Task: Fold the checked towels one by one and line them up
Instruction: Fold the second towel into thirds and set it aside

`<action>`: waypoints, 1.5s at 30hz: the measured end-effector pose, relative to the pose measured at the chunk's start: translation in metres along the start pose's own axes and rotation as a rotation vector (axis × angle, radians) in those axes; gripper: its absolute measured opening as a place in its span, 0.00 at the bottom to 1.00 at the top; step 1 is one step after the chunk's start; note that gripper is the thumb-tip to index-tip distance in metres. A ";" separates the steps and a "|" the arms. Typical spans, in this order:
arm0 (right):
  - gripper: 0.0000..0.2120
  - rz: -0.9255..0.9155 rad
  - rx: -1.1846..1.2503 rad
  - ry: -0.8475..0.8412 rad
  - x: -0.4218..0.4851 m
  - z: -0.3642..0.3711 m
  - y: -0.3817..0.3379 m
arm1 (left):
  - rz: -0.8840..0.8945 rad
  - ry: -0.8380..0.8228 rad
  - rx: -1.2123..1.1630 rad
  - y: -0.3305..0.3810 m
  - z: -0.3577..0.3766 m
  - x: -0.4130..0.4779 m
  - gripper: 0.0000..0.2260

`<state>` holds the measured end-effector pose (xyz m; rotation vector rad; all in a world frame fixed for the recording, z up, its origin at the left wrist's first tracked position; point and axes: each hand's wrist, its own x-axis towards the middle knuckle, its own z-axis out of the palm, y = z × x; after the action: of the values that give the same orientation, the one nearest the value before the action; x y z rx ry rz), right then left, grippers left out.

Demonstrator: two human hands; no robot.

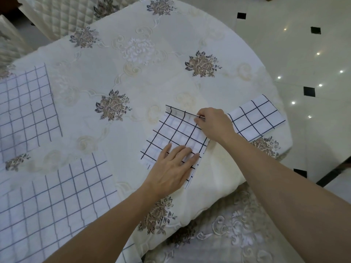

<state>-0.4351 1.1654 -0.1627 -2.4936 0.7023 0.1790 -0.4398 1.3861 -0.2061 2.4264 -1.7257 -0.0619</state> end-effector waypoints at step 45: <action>0.16 -0.621 -0.058 0.312 -0.131 0.107 -0.012 | -0.312 -0.173 0.039 0.008 -0.007 -0.111 0.26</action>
<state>-0.5392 1.2899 -0.2132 -2.6911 0.0080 -0.4273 -0.4835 1.4883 -0.2045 2.7703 -1.4030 -0.2863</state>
